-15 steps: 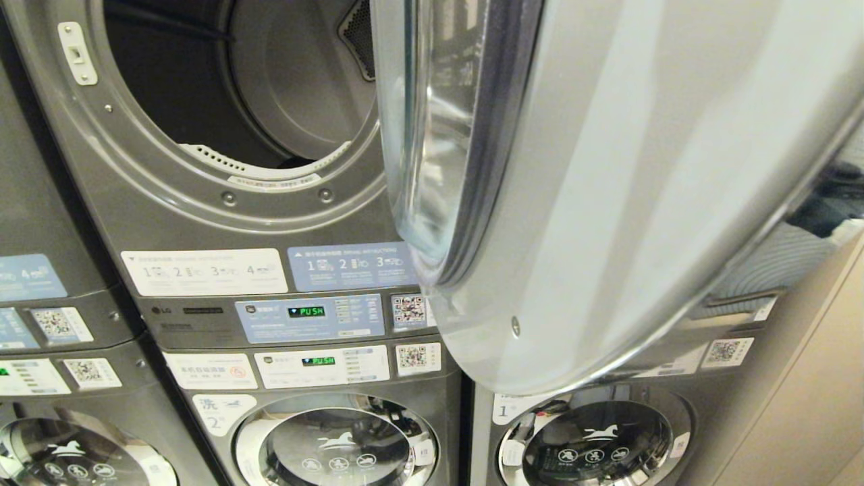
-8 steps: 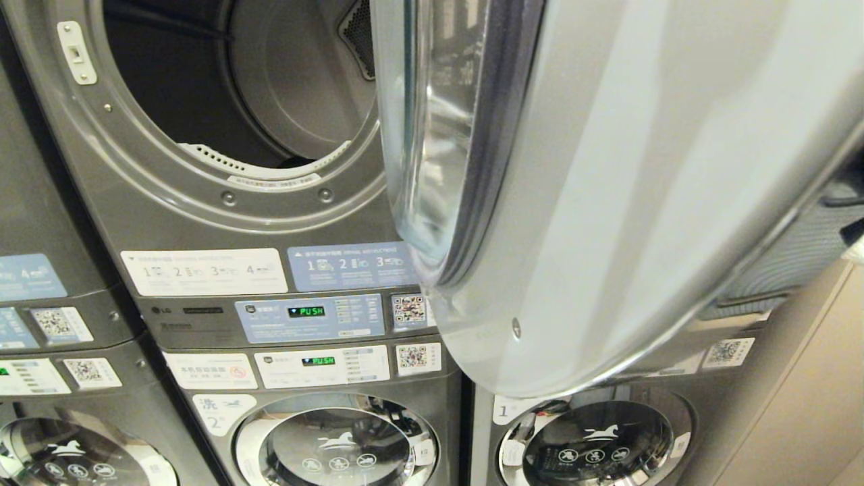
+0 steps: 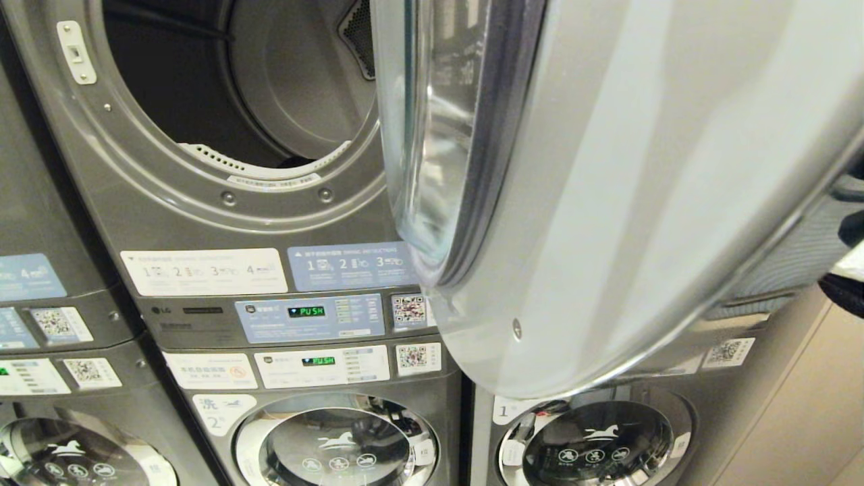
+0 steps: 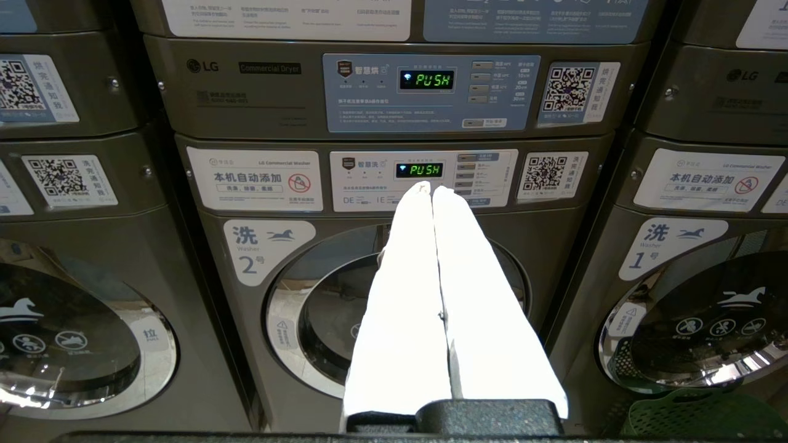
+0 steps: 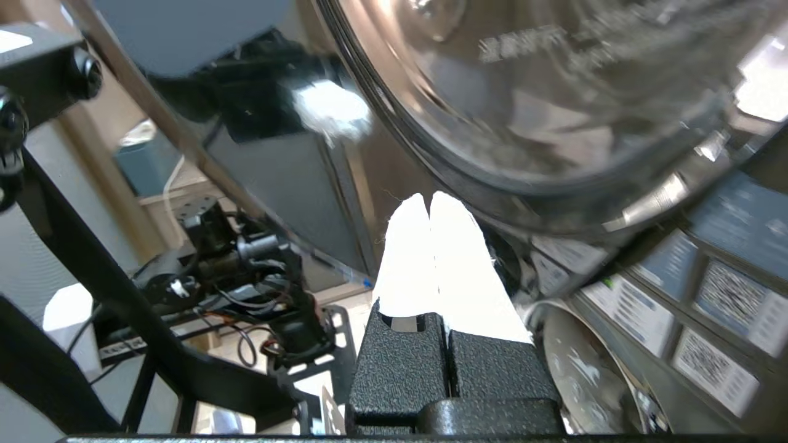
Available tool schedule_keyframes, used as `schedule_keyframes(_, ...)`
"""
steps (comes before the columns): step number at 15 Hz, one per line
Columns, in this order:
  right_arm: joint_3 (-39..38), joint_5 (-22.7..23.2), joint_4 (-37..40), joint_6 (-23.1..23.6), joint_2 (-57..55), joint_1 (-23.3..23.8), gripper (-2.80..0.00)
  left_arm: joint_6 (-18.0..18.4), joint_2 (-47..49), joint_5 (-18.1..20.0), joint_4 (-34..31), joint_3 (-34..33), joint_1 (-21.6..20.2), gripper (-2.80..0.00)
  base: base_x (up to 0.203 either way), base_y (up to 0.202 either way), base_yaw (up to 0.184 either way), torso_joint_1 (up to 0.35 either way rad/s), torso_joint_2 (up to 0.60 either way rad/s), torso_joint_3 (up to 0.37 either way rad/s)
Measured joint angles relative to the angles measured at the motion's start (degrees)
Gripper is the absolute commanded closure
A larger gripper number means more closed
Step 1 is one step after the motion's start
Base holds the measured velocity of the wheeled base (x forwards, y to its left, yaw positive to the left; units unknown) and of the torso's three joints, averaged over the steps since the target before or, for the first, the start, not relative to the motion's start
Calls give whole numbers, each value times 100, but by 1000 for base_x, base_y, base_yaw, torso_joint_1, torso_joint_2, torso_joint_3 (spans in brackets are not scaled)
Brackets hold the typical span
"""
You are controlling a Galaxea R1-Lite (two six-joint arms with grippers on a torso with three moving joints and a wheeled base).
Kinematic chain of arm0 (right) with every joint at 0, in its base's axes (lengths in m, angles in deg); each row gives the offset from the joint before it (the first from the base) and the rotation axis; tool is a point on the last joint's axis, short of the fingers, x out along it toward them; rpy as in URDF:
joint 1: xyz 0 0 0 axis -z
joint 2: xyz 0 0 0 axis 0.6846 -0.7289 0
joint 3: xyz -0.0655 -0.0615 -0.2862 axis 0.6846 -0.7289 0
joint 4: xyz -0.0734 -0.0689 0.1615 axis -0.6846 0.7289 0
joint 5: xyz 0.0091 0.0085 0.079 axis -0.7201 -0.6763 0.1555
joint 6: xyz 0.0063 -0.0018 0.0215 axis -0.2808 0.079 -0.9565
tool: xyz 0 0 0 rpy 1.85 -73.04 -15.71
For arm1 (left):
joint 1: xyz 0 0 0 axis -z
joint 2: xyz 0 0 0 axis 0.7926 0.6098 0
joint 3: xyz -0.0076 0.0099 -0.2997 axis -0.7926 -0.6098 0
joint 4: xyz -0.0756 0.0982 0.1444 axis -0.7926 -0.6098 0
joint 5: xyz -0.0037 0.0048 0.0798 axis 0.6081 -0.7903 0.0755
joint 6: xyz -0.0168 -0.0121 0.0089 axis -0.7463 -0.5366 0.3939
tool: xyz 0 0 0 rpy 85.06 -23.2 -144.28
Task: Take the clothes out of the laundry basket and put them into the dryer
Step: Close the dryer
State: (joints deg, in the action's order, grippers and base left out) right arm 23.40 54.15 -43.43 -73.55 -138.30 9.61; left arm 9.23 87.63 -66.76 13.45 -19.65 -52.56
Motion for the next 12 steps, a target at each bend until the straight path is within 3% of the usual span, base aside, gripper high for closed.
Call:
schedule_keyframes(7,454,-87,-701,8,-988,-767,0,0,-1,1,0,0,-1,0,0,0,0,0,0,0)
schedule_keyframes(12,958,-694,-715,10,-1599,-1933,0,0,0,0,0,0,0,0,0,0,0,0,0,0)
